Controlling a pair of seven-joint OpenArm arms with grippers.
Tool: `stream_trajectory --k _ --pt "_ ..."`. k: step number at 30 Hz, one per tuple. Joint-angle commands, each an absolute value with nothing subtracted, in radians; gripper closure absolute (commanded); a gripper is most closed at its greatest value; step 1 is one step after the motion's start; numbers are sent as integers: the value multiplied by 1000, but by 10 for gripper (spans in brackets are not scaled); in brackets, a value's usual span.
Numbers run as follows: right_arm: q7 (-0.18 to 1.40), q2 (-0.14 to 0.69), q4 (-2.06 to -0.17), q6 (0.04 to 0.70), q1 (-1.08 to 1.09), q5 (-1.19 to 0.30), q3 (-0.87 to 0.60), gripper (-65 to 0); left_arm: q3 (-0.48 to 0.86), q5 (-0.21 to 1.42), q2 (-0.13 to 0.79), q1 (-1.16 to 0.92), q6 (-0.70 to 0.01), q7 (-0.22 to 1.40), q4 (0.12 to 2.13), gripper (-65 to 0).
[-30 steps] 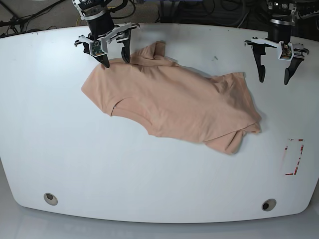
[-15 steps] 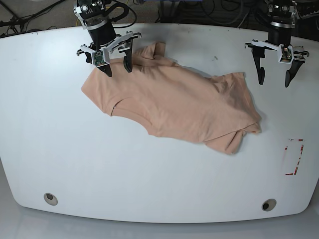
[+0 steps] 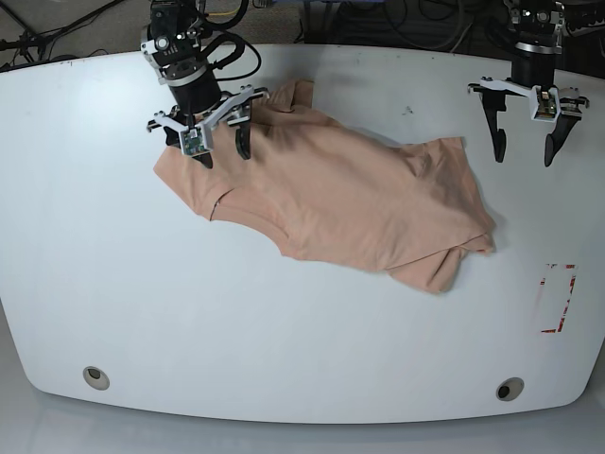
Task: Fold the T-shirt properly
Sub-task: 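Lower the right gripper toward the collar edge of the peach T-shirt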
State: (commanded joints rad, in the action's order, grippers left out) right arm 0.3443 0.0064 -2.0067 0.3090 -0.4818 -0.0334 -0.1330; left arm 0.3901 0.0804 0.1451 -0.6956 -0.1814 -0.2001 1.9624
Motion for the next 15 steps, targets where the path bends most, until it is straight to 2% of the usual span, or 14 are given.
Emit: stream_trajectory --k 10,15 --pt "436 -9 -1961 309 -413 -58 -298 -351 385 82 141 -675 -181 -200 1963 -427" --pt "460 -1 -1909 313 -356 -59 -325 -350 383 83 138 -674 -181 -204 1960 -427"
